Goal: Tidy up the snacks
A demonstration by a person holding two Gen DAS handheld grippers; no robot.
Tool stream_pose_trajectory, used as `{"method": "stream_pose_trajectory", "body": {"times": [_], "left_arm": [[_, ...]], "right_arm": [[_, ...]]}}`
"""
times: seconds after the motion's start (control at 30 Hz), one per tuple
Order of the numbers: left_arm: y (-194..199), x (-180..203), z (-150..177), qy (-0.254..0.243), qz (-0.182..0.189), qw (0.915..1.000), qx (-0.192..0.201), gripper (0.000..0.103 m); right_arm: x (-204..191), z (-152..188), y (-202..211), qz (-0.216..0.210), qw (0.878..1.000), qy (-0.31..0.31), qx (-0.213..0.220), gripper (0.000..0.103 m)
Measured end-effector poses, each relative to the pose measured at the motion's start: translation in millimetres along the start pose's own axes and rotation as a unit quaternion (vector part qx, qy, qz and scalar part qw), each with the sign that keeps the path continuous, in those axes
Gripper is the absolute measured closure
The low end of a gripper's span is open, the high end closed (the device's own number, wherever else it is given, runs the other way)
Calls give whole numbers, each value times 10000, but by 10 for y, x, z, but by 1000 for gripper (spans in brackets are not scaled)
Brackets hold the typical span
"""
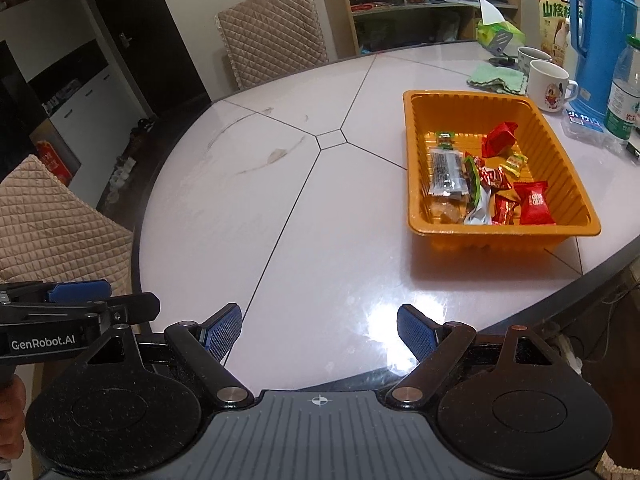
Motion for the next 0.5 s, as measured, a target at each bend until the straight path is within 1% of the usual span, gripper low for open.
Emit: {"method": "stream_pose_trajectory", "body": {"times": [0.17,0.5], "left_arm": [[51,-31,54,-11,23,10000,4,34],[100,-10,57,-85,58,9999,57,34]], "right_arm": [[-65,55,27,7,10000,-23,-6,19],[-84,83,86,32,10000,-59,46,19]]}}
Point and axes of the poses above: each gripper's, at about its wrist camera, not at the fingertips, and y roughly against the way its jaws point, x to its right, z to its underside, the point moved 9 cm from there along -y, roughly the way its jaws point, and after that the axes turned 7 degrees about y, right-handed, at the moved point
